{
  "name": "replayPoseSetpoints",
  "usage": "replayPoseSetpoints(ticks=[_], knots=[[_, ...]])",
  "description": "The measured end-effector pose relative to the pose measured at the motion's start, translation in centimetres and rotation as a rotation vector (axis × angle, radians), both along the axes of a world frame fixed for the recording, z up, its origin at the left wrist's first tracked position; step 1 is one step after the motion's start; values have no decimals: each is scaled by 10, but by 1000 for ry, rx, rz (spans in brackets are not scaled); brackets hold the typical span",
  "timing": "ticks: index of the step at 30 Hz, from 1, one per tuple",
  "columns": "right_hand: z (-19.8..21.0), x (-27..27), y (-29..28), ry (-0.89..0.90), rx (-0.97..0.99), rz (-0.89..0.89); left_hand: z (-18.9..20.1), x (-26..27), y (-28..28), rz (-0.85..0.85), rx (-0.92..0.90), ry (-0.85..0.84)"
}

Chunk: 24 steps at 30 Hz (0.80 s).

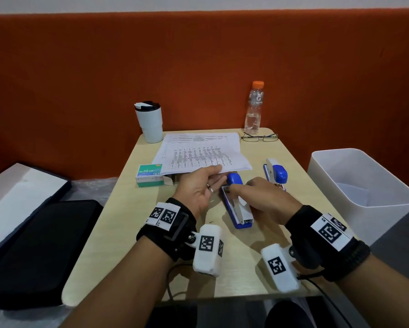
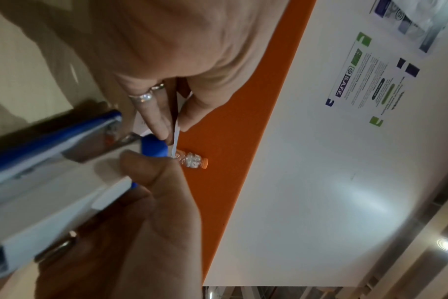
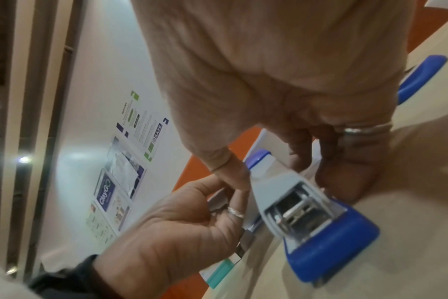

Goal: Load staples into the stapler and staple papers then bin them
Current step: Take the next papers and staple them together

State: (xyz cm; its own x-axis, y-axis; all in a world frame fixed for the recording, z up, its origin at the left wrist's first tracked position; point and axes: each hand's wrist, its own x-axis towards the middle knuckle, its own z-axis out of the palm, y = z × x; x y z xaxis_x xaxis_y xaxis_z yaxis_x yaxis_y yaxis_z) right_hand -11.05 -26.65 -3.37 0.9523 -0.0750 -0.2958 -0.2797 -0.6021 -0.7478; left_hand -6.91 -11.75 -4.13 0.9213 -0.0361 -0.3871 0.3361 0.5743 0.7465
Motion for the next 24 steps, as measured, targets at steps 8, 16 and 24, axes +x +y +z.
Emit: replayPoseSetpoints(ticks=[8, 16, 24], knots=[[-6, -4, -8, 8, 573, 36, -13, 9, 5, 10, 29, 3], [-17, -4, -9, -45, 757, 16, -20, 9, 6, 3, 27, -71], [-15, 2, -3, -124, 812, -6, -21, 9, 3, 12, -6, -129]])
